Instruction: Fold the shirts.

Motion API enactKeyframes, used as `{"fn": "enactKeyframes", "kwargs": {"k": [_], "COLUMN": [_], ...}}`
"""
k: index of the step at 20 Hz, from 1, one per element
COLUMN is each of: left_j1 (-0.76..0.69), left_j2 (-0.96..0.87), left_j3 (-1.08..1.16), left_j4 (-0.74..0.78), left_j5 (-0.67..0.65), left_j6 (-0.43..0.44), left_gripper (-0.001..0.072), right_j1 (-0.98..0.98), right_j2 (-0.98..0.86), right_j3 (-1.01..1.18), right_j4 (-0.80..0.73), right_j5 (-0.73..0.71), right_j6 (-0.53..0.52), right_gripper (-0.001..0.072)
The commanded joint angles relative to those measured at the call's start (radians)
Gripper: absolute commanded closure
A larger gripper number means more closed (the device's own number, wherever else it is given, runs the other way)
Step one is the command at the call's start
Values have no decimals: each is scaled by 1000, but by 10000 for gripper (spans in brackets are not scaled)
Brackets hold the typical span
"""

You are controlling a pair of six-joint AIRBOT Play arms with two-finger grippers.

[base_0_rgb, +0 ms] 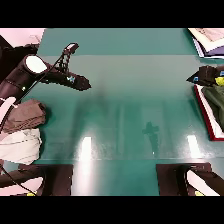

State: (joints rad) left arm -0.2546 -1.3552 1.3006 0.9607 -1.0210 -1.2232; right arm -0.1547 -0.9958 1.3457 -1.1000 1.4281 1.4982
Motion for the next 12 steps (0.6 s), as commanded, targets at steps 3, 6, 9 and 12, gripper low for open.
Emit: {"fn": "enactKeyframes", "kwargs": {"k": [3, 6, 9, 12], "left_j1": [0, 0, 0, 0], "left_j2": [0, 0, 0, 0], "left_j3": [1, 1, 1, 1], "left_j4": [0, 0, 0, -23], "left_j5": [0, 0, 0, 0], "left_j6": [0, 0, 0, 0], "left_gripper": [683, 683, 683, 683], "right_j1": [1, 1, 1, 1], "right_j2": [0, 0, 0, 0], "right_j3": [1, 1, 1, 1], "right_j4": [0, 0, 0, -1], "right_j5": [-3, 0, 14, 48], "right_j6": [0, 0, 0, 0], "right_gripper": [689, 689, 689, 689]}}
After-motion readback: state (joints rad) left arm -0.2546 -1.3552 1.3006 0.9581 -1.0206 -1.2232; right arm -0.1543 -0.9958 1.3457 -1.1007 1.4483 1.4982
